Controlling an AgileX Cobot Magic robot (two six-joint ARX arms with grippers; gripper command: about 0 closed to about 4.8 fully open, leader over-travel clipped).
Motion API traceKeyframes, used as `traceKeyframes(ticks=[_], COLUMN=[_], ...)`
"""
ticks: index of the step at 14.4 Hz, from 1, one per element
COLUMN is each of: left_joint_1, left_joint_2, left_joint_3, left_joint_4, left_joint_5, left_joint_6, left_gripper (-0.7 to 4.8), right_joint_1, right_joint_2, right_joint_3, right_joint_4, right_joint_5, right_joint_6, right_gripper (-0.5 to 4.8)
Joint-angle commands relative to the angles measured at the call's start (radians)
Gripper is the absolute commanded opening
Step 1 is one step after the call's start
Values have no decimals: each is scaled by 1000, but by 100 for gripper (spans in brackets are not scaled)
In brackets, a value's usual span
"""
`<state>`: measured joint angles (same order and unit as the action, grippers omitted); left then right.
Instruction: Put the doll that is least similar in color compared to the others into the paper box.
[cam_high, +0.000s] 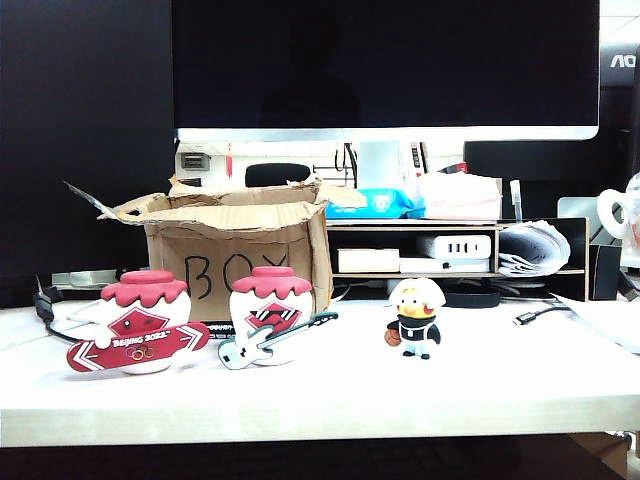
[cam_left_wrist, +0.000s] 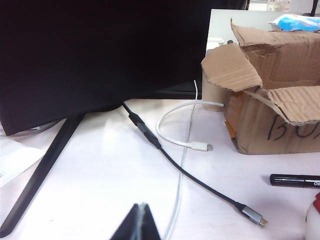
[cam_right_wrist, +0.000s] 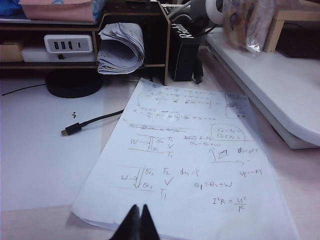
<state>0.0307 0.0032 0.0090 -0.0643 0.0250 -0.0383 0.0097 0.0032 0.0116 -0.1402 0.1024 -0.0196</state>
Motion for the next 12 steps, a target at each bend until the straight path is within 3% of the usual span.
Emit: traceKeyframes(ticks=[1, 10, 12], left_joint_1=[1, -3, -42], left_joint_2=[0, 0, 0], left_joint_3=[2, 0, 0], left_joint_4=[12, 12, 12], left_joint_5=[1, 1, 0], left_joint_6=[1, 1, 1], left_gripper=[-5, -5, -5], right_joint_1=[-1, -1, -1], right_joint_2=[0, 0, 0], right_joint_3=[-4, -4, -4], right_joint_4=[17, 17, 17], right_joint_5=[0, 0, 0], right_joint_6=[0, 0, 0], right_gripper=[-5, -5, -5])
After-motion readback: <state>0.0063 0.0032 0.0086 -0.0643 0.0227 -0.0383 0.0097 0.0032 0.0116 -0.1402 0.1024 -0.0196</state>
